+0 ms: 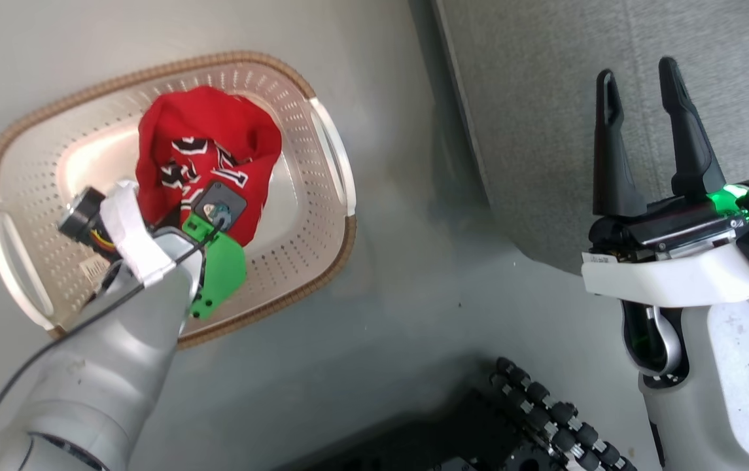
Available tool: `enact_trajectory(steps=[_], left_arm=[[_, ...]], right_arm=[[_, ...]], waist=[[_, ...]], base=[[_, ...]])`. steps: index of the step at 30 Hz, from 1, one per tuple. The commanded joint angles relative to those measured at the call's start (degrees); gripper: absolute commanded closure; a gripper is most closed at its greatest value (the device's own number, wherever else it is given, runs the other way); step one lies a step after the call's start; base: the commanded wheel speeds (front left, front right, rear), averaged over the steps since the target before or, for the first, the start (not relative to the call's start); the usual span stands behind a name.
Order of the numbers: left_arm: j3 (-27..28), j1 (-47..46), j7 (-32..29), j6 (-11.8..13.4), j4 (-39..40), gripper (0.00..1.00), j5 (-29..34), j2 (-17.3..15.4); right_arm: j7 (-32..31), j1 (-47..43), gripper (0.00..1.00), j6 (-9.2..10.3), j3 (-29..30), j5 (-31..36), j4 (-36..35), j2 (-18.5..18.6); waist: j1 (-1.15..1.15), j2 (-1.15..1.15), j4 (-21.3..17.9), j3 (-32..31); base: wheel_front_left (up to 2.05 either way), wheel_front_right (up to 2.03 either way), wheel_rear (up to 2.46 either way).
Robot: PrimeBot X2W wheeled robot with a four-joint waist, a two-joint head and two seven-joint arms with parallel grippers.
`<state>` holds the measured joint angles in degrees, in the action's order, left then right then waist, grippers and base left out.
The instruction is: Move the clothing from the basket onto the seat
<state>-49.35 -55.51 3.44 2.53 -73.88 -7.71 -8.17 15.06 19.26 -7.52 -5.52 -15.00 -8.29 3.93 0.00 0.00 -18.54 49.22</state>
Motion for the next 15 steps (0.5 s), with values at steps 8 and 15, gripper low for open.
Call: enact_trajectory(steps=[8, 15], left_arm=[[2.95, 7.30, 6.97, -0.42, 0.04, 1.00, -5.25, 2.06], [6.19, 12.04, 11.00, -0.27, 0.98, 1.00, -9.70, 4.16]], right_arm=[[0.17, -3.74, 0.00, 0.06, 0.15, 0.37, 2.45, 0.81], [0.17, -7.47, 0.00, 0.06, -1.11, 0.58, 4.44, 1.61]], waist=[[0.00, 0.00, 2.20, -15.95], [0.00, 0.00, 4.47, -25.51]], base=[[0.00, 0.00, 0.00], [0.00, 0.00, 0.00]])
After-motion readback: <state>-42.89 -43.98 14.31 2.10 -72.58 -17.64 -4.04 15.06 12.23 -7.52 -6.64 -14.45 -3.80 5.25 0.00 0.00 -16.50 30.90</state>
